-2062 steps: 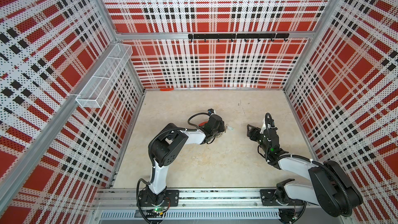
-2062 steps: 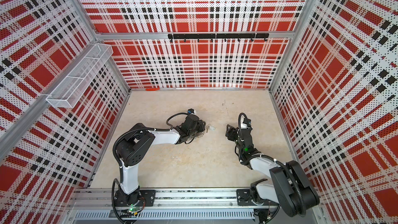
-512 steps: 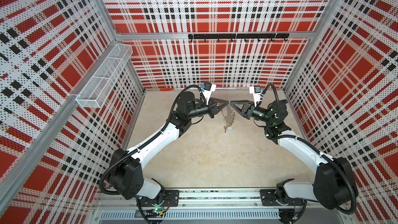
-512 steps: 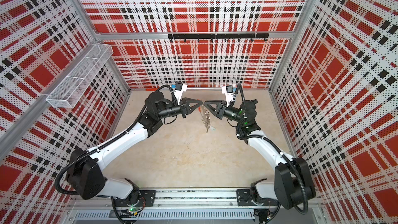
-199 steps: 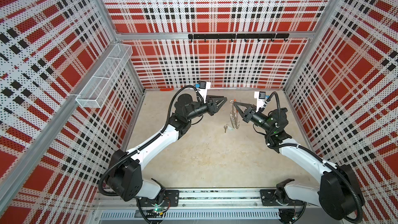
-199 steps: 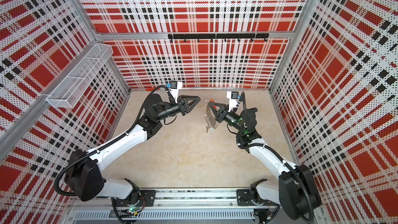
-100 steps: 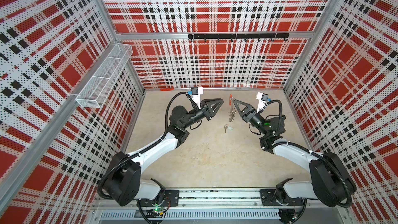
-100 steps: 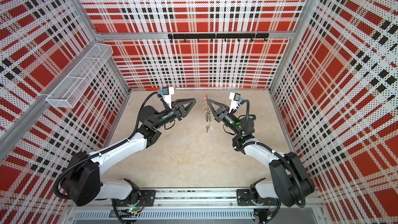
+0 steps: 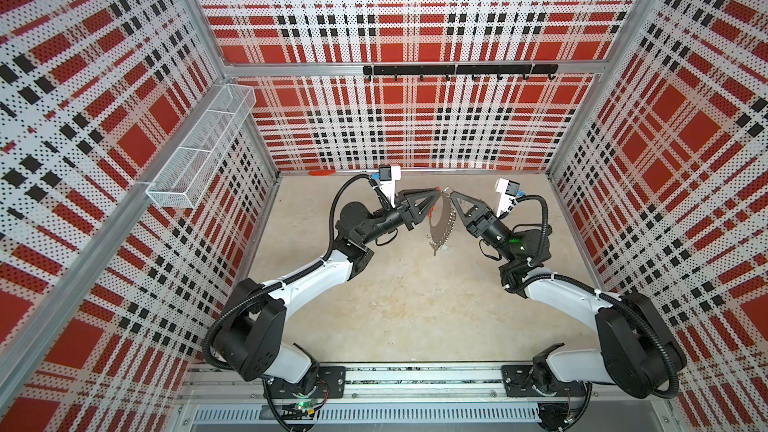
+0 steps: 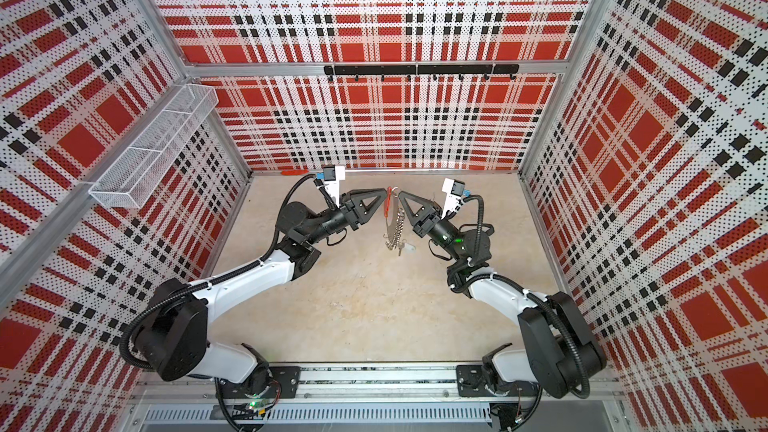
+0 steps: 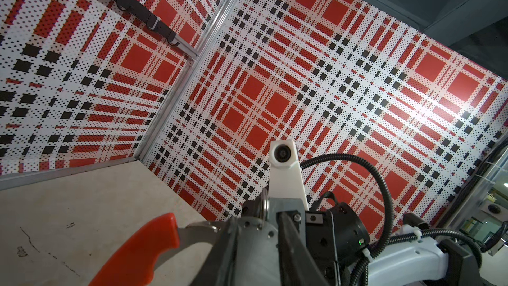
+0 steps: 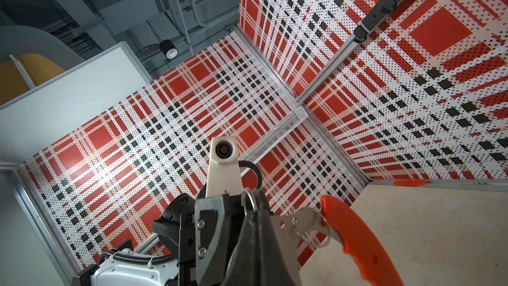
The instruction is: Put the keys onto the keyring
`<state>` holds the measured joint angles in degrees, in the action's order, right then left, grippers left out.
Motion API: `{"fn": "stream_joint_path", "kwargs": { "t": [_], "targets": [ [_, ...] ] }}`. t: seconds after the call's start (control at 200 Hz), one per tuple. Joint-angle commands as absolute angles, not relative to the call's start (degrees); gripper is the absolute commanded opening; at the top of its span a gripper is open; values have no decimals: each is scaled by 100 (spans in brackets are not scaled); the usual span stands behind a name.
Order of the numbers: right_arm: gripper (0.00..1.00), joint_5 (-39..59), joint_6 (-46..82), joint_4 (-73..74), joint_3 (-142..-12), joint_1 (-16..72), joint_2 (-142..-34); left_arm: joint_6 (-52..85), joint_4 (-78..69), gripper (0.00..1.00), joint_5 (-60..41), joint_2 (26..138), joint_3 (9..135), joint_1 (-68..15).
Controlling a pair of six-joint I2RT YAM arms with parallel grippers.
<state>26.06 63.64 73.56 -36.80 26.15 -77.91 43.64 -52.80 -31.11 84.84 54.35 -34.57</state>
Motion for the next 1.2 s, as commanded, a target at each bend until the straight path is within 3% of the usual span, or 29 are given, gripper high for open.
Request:
{"fn": "stream_joint_path", "kwargs": {
  "t": [0.0,0.371,0.671,0.917,0.952,1.047,1.122,1.198],
  "targets": [
    [0,2569,6314,7594,-3883,2694,-7805,4394,-5520,30,-3223,8584,5676,-3499],
    [0,2646,6182,7428,-4042,2767,-7823,4445,-5520,29,-3313,8815,5849,-3551],
    [0,2663,6090,7221,-4091,2790,-7805,4456,-5519,0,-3375,8851,5924,-3542],
    [0,2646,5765,6634,-4014,2781,-7538,4326,-5369,0,-3405,8755,5889,-3505],
    [15,2657,5530,6270,-4000,2750,-7383,4248,-5194,0,-3459,8733,5930,-3464],
    [37,2563,4357,4364,-4146,2657,-6773,3901,-4430,0,-3731,8701,6155,-3338],
    [43,2276,2948,2438,-4574,2657,-6384,3421,-3556,0,-3991,8692,6414,-3265],
    [42,2299,1946,894,-5120,2540,-6328,2762,-2443,0,-4137,8718,6762,-3236]
  ]
}}
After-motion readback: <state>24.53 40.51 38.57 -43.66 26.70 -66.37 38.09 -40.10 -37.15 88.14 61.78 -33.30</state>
